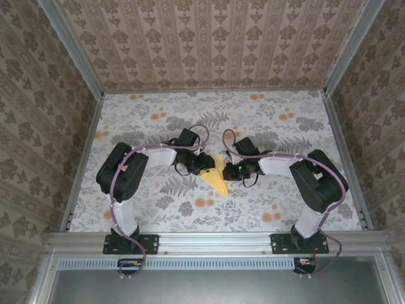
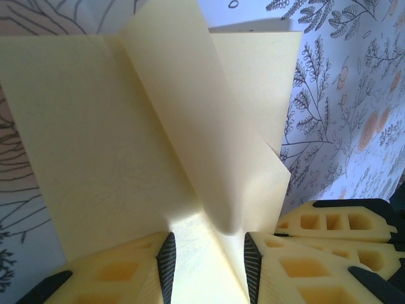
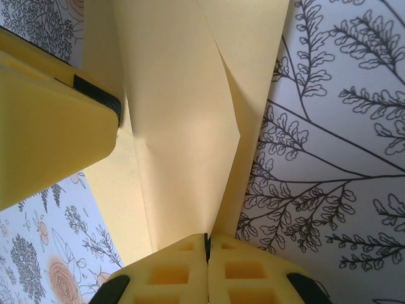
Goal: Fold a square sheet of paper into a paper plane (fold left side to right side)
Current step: Fourth fold the wing at the center of the table.
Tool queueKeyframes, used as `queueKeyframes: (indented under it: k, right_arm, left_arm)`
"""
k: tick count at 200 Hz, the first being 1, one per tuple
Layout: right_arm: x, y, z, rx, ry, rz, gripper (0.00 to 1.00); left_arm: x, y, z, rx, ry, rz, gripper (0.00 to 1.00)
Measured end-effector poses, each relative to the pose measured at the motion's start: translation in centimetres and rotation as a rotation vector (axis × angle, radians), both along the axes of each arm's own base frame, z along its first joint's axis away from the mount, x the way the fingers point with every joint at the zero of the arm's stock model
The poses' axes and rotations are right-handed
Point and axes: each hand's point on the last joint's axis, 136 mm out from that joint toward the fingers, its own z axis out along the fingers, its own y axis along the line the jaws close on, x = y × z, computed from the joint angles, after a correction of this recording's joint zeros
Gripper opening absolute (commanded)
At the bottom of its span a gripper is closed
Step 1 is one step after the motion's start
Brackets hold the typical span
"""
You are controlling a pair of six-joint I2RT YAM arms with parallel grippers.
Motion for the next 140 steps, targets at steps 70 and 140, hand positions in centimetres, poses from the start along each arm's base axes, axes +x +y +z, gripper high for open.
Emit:
queueKeyframes:
  k: [70, 140]
  right_arm:
    - [-0.1, 0.0, 0.0, -0.010, -0.005, 0.012, 0.07]
    - [-0.1, 0.0, -0.1, -0.029, -0.002, 0.016, 0.07]
  left_arm:
    - [0.8, -0.6, 3.2, -0.024, -0.069, -0.024, 0.21]
    - [1.3, -3.4, 4.1, -0.094, -0.078, -0.084, 0.13]
